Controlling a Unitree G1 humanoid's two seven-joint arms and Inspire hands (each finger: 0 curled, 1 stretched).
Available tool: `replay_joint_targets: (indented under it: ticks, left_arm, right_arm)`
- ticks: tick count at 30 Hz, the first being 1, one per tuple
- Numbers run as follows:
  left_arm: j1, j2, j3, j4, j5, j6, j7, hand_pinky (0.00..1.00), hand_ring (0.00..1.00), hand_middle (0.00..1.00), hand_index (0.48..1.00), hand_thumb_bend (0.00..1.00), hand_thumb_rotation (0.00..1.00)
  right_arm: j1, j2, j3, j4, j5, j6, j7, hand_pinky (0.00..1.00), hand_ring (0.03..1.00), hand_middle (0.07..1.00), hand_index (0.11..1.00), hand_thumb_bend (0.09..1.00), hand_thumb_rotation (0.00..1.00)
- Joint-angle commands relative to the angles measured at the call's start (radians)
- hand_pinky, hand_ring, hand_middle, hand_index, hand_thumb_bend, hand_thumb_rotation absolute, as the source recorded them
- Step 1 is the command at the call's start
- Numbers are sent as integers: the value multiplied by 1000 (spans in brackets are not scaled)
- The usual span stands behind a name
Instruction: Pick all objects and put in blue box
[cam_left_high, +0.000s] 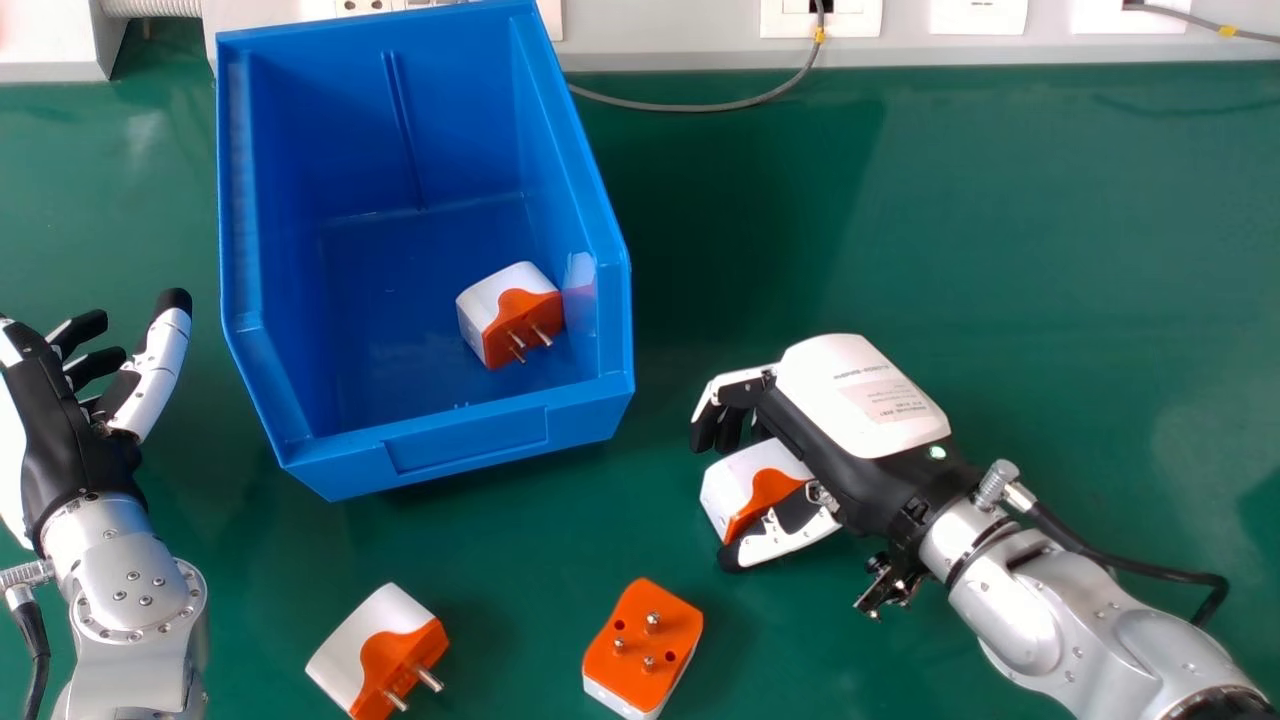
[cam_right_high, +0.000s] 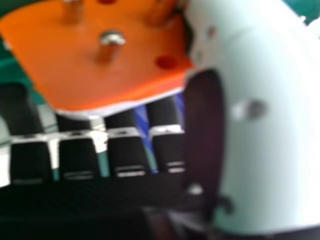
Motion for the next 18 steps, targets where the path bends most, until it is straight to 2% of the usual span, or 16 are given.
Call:
replay_joint_targets:
  ticks: [1, 7, 12, 18]
  left_arm:
    - [5, 10, 4, -1, -4, -7, -7, 601, 744, 810, 873, 646, 468]
    - [2, 12, 6, 8, -5, -5, -8, 602, 744, 810, 874, 645, 467]
    - [4, 12, 3, 5, 0, -5, -4, 602, 745, 811, 874, 645, 466]
    - [4, 12, 4, 4, -2, -4, -7, 602, 745, 811, 874, 644, 465]
  right_arm:
    - [-29, -5, -29, 2, 5, -11, -63, 325, 447, 534, 541, 505, 1]
    - [-37, 3, -27, 48, -13, -89, -216, 325, 442, 530, 536, 502, 1]
    - [-50, 14, -16, 90, -51, -122, -343, 341, 442, 522, 522, 502, 0]
    - [-64, 21, -7, 128, -86, -156, -464, 351, 442, 516, 509, 502, 0]
